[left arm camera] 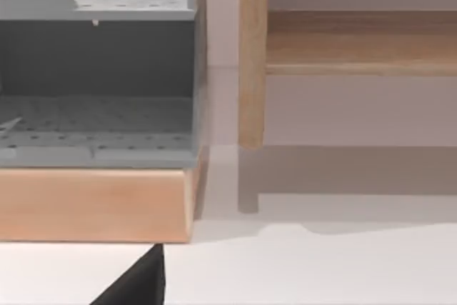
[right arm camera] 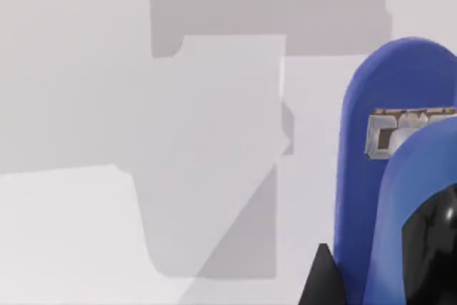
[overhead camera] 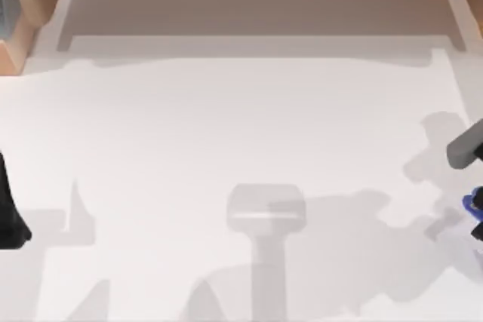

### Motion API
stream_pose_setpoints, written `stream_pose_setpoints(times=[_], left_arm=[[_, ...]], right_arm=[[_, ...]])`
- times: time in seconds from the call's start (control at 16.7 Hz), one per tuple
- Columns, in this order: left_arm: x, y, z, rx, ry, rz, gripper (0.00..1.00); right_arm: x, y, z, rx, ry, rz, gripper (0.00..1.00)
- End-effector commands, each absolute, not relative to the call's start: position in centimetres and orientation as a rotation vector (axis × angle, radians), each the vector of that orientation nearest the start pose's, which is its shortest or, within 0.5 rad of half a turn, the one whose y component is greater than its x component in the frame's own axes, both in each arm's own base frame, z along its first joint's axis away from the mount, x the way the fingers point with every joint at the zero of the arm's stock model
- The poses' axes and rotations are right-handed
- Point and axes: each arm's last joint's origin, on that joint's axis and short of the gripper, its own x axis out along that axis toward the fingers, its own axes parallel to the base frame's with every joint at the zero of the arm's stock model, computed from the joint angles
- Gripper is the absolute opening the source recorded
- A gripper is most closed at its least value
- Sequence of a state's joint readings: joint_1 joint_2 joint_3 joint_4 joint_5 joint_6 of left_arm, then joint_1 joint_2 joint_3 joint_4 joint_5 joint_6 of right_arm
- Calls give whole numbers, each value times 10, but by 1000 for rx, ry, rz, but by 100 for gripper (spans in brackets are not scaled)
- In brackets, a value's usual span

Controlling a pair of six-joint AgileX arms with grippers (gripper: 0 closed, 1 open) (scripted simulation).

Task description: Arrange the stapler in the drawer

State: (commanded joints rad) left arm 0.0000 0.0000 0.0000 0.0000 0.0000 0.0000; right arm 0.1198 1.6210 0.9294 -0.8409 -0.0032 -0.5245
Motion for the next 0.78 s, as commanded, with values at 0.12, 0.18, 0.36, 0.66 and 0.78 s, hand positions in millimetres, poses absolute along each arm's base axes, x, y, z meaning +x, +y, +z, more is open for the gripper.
stream_pose_setpoints(times=[0.12,0.18,0.36,0.66,0.78], left_arm=[[106,-1,160,0,0,0,100],[106,-1,160,0,0,0,100],[106,-1,160,0,0,0,100],[106,-1,160,0,0,0,100],[106,-1,160,0,0,0,100]], right_arm=[[286,33,172,-494,1420,474,0],[298,32,183,-487,1387,458,0],[340,21,225,-458,1281,390,0],[406,-45,297,-375,1145,166,0],[421,-75,307,-336,1141,91,0]])
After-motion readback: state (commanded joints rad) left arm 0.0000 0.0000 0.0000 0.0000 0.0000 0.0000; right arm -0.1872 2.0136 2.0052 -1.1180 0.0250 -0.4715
